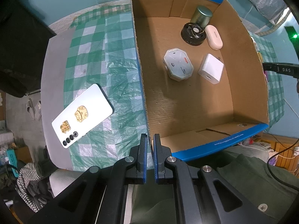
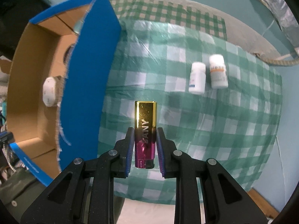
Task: Organize rigid objects
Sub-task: 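Carry the lighter with the right gripper over the box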
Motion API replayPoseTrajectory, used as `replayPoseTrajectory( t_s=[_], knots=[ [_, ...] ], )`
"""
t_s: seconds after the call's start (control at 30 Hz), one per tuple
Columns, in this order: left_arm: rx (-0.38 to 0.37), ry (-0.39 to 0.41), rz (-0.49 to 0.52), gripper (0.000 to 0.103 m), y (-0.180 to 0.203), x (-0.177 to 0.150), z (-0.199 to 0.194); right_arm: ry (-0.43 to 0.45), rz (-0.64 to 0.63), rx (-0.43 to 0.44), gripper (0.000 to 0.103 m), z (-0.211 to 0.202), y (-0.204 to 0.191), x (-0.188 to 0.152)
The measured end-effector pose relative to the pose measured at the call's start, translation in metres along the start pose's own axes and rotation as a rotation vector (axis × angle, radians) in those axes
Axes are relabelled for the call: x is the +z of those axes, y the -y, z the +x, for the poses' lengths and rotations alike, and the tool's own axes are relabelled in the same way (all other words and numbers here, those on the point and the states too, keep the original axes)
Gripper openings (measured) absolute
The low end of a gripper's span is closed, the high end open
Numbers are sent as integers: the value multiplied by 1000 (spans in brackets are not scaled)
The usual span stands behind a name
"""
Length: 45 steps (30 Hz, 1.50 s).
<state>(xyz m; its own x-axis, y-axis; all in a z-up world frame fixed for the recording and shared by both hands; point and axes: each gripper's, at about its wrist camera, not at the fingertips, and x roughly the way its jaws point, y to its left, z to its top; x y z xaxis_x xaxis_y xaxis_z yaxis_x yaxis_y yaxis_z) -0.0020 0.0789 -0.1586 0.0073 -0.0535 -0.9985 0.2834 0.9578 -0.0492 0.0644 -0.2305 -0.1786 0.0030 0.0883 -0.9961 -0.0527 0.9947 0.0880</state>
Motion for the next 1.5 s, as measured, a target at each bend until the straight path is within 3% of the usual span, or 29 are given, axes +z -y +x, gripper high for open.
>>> replayPoseTrajectory(
  t_s=[0.3,0.73,1.5],
  knots=[
    [-2,0,-1,6,1,0,0,53,-86,32,22,-39,-12,-2],
    [-1,2,-4,6,0,1,0,97,-255,65,22,-75,-66,27],
    [0,6,-12,6,-2,0,-1,-6,-499,51,22,-10,-138,59]
  ],
)
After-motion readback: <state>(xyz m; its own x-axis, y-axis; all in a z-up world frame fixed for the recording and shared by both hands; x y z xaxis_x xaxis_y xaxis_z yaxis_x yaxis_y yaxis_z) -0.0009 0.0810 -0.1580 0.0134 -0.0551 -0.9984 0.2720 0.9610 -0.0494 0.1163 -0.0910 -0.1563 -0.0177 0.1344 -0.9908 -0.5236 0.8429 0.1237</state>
